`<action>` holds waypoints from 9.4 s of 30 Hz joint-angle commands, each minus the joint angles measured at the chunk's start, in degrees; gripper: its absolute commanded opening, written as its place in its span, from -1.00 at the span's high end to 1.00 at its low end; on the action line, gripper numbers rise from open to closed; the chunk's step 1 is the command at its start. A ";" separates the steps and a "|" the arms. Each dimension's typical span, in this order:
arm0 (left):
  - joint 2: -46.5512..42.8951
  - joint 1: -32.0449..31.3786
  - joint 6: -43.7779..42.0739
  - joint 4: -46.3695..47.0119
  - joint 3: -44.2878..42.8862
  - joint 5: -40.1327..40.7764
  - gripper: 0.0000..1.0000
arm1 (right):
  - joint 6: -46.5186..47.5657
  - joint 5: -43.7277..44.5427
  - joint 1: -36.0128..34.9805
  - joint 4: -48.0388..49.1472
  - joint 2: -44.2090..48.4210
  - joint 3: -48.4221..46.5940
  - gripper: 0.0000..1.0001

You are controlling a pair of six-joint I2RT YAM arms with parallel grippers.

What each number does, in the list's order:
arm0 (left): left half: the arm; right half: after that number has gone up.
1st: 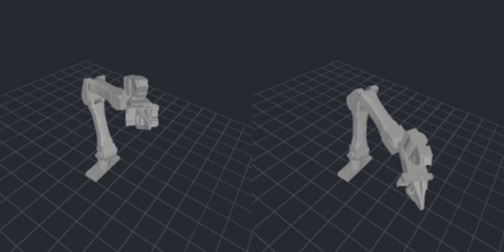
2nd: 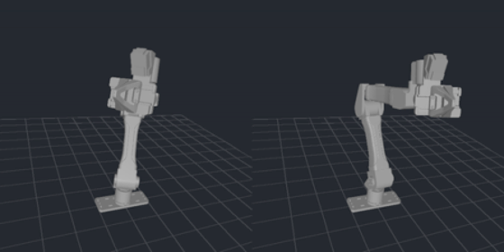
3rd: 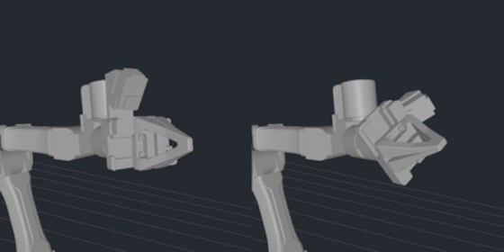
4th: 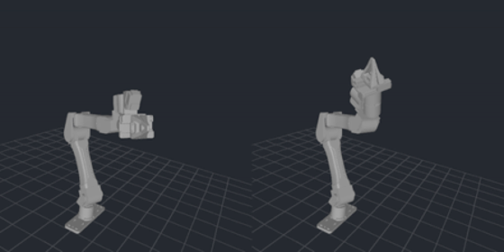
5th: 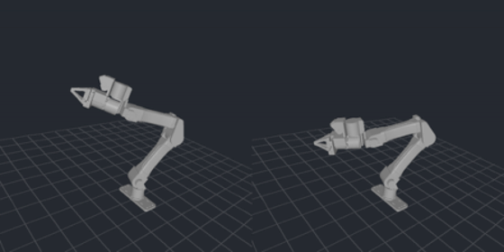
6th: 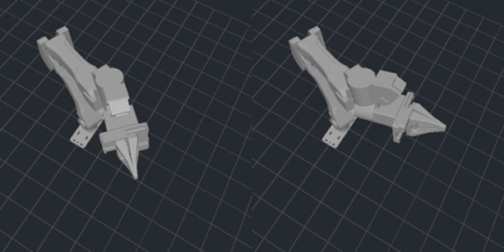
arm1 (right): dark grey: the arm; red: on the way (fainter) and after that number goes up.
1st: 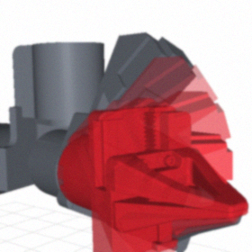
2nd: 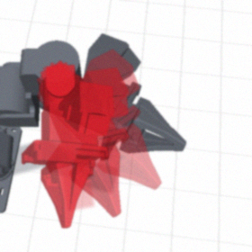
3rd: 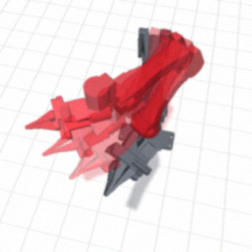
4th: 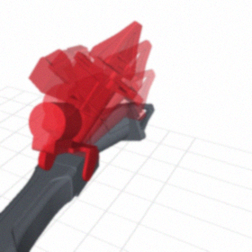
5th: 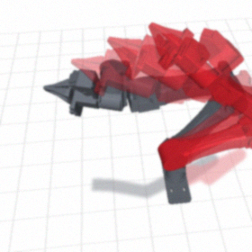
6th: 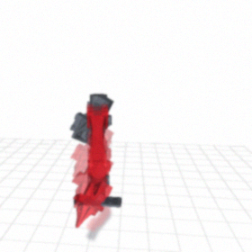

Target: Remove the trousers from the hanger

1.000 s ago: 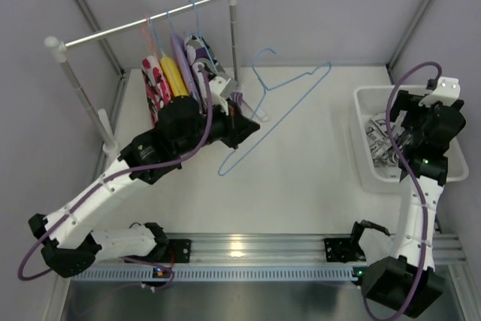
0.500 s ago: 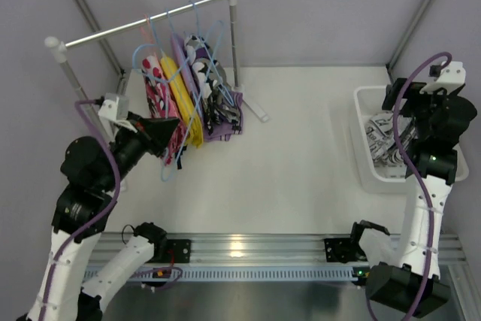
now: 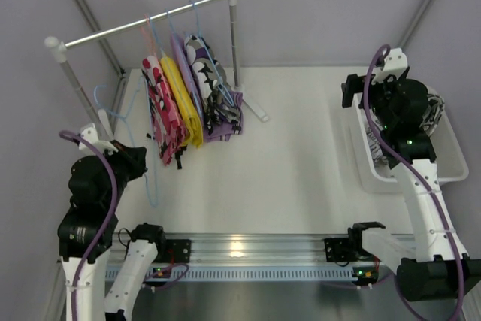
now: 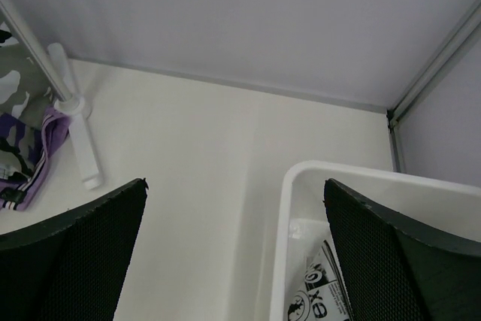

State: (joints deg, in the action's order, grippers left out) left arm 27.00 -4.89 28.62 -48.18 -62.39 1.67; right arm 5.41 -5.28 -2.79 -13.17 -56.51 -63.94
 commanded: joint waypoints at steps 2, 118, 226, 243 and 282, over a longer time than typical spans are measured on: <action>6.47 0.67 -0.66 -2.80 -2.90 9.74 1.00 | 0.48 3.08 -1.87 1.39 -0.62 -2.51 -0.99; 48.05 -5.57 -13.24 21.19 -26.21 14.94 0.27 | -1.19 -3.69 -4.86 -0.81 3.51 3.74 -0.99; 14.12 -4.61 -9.37 -4.11 -14.60 -46.13 1.00 | -0.84 -2.81 -4.86 -3.35 12.21 8.40 -0.99; 34.06 -25.23 -6.38 6.61 -22.59 -43.53 1.00 | -1.72 0.97 -4.86 -3.00 13.27 10.42 -0.99; 78.46 -47.23 22.70 21.90 -74.63 14.06 1.00 | 17.27 -33.11 -5.47 1.38 35.41 34.05 -0.99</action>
State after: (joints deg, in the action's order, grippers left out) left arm 106.96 -52.34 46.52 -36.77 -131.92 17.26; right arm 19.07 -31.24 -6.76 -17.45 -22.46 -30.87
